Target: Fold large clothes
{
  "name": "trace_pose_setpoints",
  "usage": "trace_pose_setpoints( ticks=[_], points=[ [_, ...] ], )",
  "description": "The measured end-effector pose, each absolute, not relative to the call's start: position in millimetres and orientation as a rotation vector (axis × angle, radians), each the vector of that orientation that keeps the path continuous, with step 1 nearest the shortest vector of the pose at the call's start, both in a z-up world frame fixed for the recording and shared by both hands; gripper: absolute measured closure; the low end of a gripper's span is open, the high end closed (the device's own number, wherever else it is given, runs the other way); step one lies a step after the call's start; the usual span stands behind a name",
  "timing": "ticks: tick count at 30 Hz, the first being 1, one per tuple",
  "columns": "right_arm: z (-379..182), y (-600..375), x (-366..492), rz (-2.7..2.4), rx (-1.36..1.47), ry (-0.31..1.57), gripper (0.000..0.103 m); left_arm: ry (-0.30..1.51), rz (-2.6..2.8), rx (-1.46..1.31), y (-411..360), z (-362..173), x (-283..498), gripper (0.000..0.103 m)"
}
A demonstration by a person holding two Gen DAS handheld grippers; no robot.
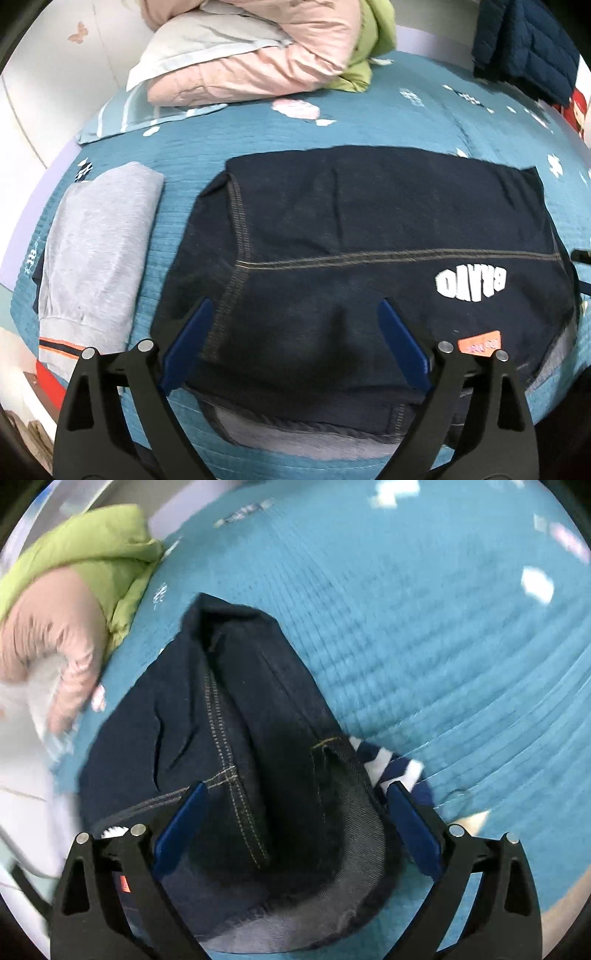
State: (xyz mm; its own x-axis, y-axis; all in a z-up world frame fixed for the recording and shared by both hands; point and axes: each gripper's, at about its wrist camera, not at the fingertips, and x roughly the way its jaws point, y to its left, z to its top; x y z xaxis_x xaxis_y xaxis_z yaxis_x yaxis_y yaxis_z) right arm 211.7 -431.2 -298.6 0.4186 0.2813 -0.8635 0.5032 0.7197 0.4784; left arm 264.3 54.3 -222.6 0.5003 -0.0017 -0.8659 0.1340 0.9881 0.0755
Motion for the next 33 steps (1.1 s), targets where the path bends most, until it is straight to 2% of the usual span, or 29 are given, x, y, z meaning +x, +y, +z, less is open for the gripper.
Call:
trace_pose_setpoints(
  ticks=[5, 7, 8, 10, 11, 12, 15, 19, 21, 22, 24, 26, 28, 29, 31, 32, 33],
  points=[
    [-297, -445, 208, -0.187, 0.864, 1.109, 0.011, 1.112, -0.107, 0.135, 30, -229, 266, 0.011],
    [-299, -443, 212, -0.165, 0.847, 1.142, 0.012, 1.135, -0.117, 0.116, 25, -231, 267, 0.011],
    [-300, -439, 214, -0.153, 0.830, 1.161, 0.016, 1.148, -0.125, 0.103, 21, -233, 268, 0.011],
    [-296, -432, 216, -0.116, 0.808, 1.161, 0.029, 1.162, -0.133, 0.097, 14, -234, 269, 0.011],
    [-297, -428, 217, -0.028, 0.866, 1.155, 0.054, 1.170, -0.134, 0.100, 10, -236, 270, 0.011],
    [-300, -424, 218, 0.067, 0.935, 1.148, 0.072, 1.184, -0.131, 0.110, 4, -239, 271, 0.011],
    [-304, -417, 225, 0.065, 0.882, 1.190, 0.072, 1.212, -0.151, 0.099, -7, -244, 273, 0.011],
    [-330, -432, 229, 0.101, 1.110, 1.204, 0.069, 1.224, -0.169, 0.097, -17, -248, 270, 0.011],
    [-331, -433, 230, 0.106, 1.132, 1.199, 0.068, 1.228, -0.168, 0.111, -20, -249, 271, 0.011],
    [-327, -431, 230, 0.105, 1.117, 1.191, 0.071, 1.232, -0.167, 0.110, -21, -250, 272, 0.011],
    [-309, -426, 234, 0.178, 1.090, 1.122, 0.084, 1.238, -0.171, 0.093, -21, -250, 275, 0.011],
    [-288, -415, 241, 0.227, 1.003, 1.085, 0.087, 1.247, -0.184, 0.075, -24, -249, 282, 0.011],
    [-272, -392, 252, 0.218, 0.795, 1.100, 0.087, 1.259, -0.188, 0.073, -30, -250, 290, 0.011],
    [-274, -383, 258, 0.205, 0.749, 1.125, 0.086, 1.262, -0.190, 0.073, -32, -250, 295, 0.011],
    [-284, -381, 265, 0.158, 0.751, 1.173, 0.076, 1.273, -0.186, 0.076, -40, -248, 308, 0.011],
    [-292, -381, 267, 0.100, 0.729, 1.231, 0.060, 1.278, -0.191, 0.072, -44, -245, 316, 0.011],
    [-299, -379, 268, 0.063, 0.696, 1.272, 0.057, 1.277, -0.198, 0.070, -47, -242, 320, 0.011]
  ],
)
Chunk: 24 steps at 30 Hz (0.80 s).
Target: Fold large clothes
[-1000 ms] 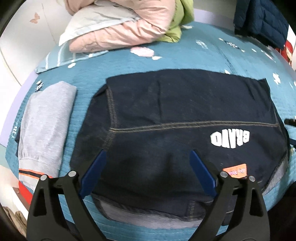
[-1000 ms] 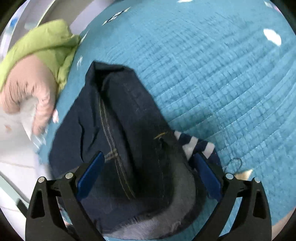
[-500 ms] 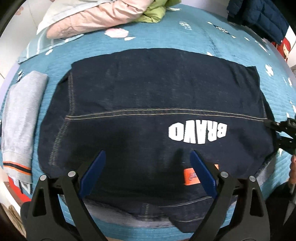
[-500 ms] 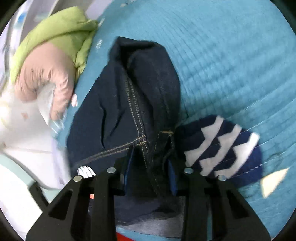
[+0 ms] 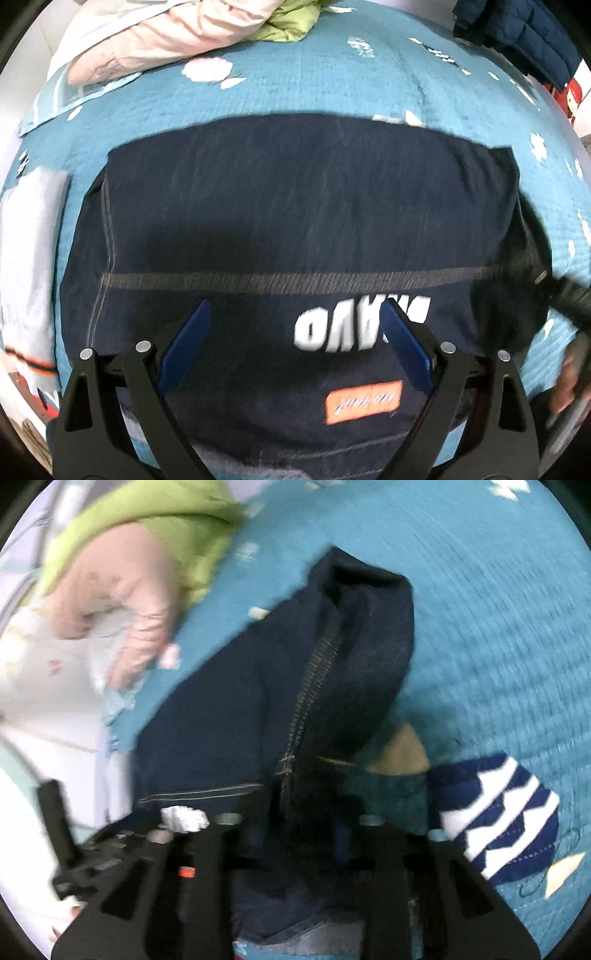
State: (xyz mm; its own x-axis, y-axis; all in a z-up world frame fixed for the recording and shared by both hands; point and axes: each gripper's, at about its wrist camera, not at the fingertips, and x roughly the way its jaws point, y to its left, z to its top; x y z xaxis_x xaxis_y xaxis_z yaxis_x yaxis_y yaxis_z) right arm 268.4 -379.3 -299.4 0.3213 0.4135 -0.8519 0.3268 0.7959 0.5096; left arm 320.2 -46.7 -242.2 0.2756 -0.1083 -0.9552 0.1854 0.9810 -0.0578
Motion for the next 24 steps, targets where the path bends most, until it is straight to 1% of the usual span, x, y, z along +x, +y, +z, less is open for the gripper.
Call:
trace_pose_setpoints(
  ticks=[2, 3, 4, 5, 6, 9, 10, 12, 13, 14, 15, 16, 17, 20, 22, 24],
  points=[
    [-298, -375, 268, 0.079, 0.680, 1.266, 0.056, 1.266, -0.207, 0.074, -52, -234, 333, 0.011],
    [-297, -376, 268, 0.093, 0.694, 1.260, 0.058, 1.260, -0.205, 0.086, -56, -231, 342, 0.011],
    [-299, -379, 267, 0.097, 0.713, 1.252, 0.065, 1.253, -0.200, 0.101, -59, -228, 350, 0.011],
    [-300, -384, 266, 0.110, 0.762, 1.234, 0.075, 1.241, -0.194, 0.115, -63, -225, 358, 0.011],
    [-300, -389, 264, 0.123, 0.800, 1.210, 0.080, 1.230, -0.192, 0.124, -65, -223, 364, 0.011],
    [-293, -384, 267, 0.139, 0.757, 1.189, 0.082, 1.205, -0.167, 0.117, -70, -219, 391, 0.014],
    [-292, -382, 267, 0.139, 0.738, 1.189, 0.082, 1.215, -0.159, 0.115, -71, -219, 398, 0.026],
    [-292, -381, 272, 0.143, 0.747, 1.188, 0.082, 1.243, -0.152, 0.081, -73, -224, 417, 0.040],
    [-293, -383, 269, 0.146, 0.756, 1.188, 0.082, 1.252, -0.162, 0.067, -74, -227, 423, 0.042],
    [-293, -384, 269, 0.150, 0.763, 1.189, 0.082, 1.259, -0.170, 0.049, -75, -231, 431, 0.051],
    [-293, -383, 271, 0.153, 0.761, 1.191, 0.082, 1.274, -0.168, 0.040, -77, -237, 439, 0.058],
    [-293, -384, 268, 0.154, 0.756, 1.192, 0.082, 1.299, -0.163, 0.035, -78, -244, 447, 0.071],
    [-292, -383, 269, 0.154, 0.745, 1.193, 0.082, 1.319, -0.165, 0.020, -78, -251, 454, 0.076],
    [-295, -383, 269, 0.157, 0.749, 1.199, 0.081, 1.366, -0.141, -0.032, -74, -276, 468, 0.078],
    [-298, -386, 269, 0.159, 0.778, 1.205, 0.081, 1.361, -0.125, -0.056, -72, -280, 466, 0.077],
    [-301, -388, 269, 0.162, 0.807, 1.208, 0.081, 1.325, -0.117, 0.034, -81, -275, 454, 0.077]
  ],
)
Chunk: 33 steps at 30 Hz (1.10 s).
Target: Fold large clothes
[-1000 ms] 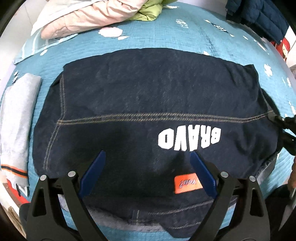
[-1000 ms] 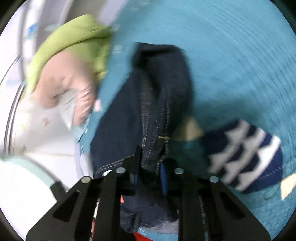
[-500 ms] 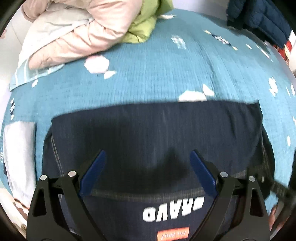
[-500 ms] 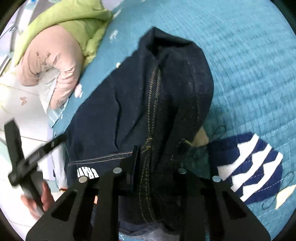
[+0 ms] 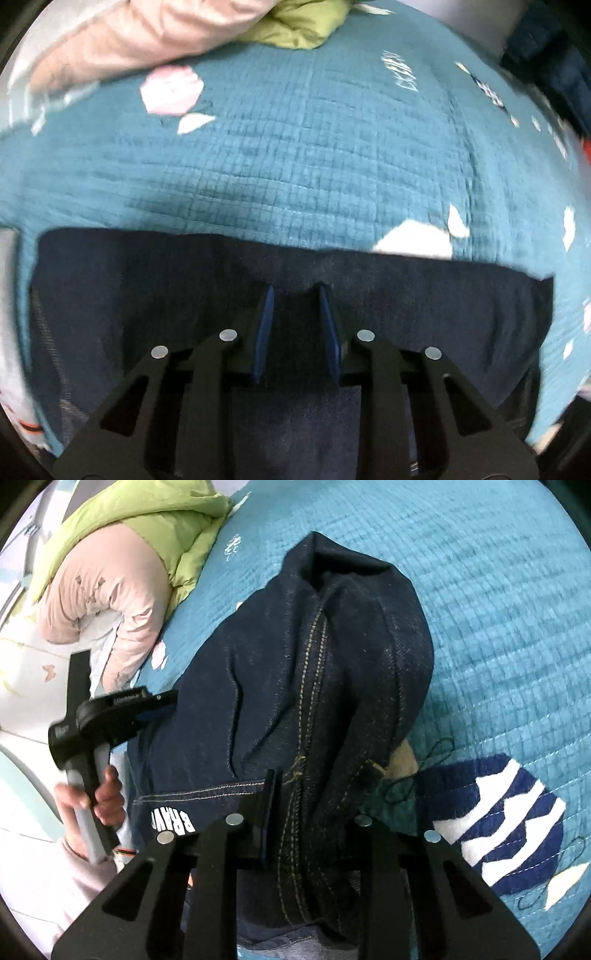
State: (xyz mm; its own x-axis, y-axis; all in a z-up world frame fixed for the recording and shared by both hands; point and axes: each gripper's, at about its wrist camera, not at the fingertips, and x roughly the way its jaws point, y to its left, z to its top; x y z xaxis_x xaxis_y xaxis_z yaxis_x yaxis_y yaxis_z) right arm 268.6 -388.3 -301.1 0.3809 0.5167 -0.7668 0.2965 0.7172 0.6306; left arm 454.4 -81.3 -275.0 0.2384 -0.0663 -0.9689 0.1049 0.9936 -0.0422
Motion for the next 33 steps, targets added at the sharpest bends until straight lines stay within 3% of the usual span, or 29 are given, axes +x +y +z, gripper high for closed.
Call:
trace_pose_setpoints(
  ticks=[3, 9, 23, 33],
  points=[
    [-299, -388, 268, 0.160, 0.795, 1.208, 0.081, 1.253, -0.120, 0.167, -93, -272, 427, 0.077],
    [-301, -387, 267, 0.156, 0.814, 1.209, 0.081, 1.166, -0.129, 0.181, -88, -261, 386, 0.077],
    [-302, -391, 265, 0.157, 0.843, 1.214, 0.080, 1.170, -0.122, 0.138, -75, -251, 330, 0.077],
    [-302, -390, 264, 0.149, 0.857, 1.213, 0.079, 1.212, -0.160, 0.248, -61, -269, 237, 0.077]
  ],
)
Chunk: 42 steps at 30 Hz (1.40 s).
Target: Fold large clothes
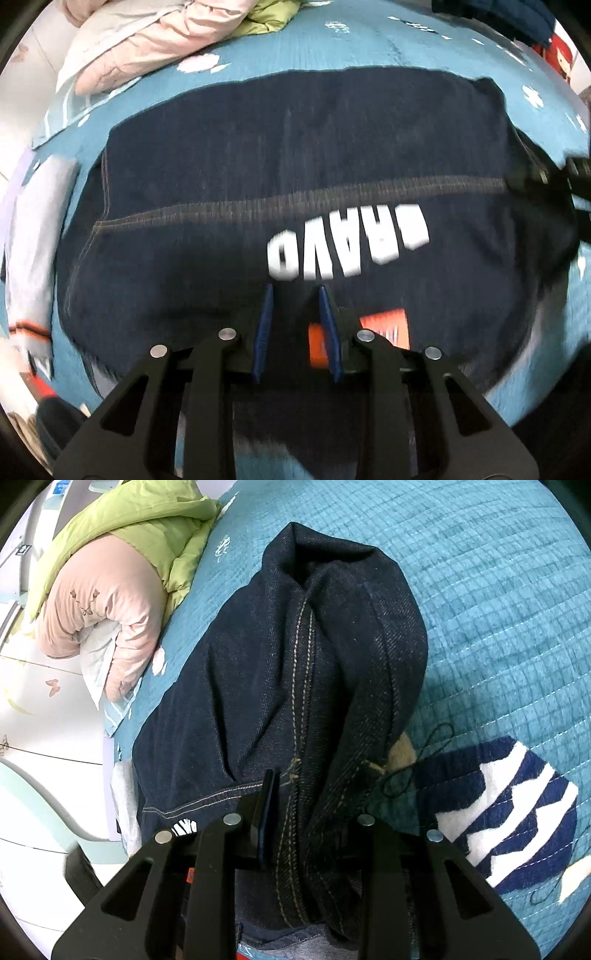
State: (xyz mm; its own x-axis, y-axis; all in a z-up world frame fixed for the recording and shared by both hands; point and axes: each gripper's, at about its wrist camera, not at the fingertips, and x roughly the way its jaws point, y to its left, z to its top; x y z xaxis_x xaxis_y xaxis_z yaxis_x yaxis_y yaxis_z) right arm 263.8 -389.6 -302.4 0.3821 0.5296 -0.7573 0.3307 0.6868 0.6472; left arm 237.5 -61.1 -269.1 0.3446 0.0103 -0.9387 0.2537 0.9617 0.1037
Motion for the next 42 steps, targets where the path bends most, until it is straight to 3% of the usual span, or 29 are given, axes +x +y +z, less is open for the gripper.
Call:
trace_pose_setpoints(
  ticks=[6, 13, 17, 23, 37, 42],
  points=[
    [-302, -389, 263, 0.143, 0.864, 1.212, 0.079, 1.276, -0.218, 0.221, -58, -256, 227, 0.076],
    [-303, -389, 263, 0.144, 0.873, 1.211, 0.078, 1.215, -0.275, 0.054, -59, -215, 324, 0.077],
    [-303, -390, 264, 0.150, 0.875, 1.212, 0.078, 1.314, -0.262, -0.093, -60, -231, 409, 0.077],
    [-305, -391, 264, 0.164, 0.892, 1.217, 0.078, 1.454, -0.187, -0.050, -66, -280, 469, 0.078],
    [-307, -397, 260, 0.168, 0.935, 1.219, 0.077, 1.575, -0.075, -0.005, -73, -279, 454, 0.079],
    [-306, -395, 260, 0.161, 0.935, 1.224, 0.077, 1.539, -0.132, 0.099, -71, -248, 396, 0.081]
  ],
)
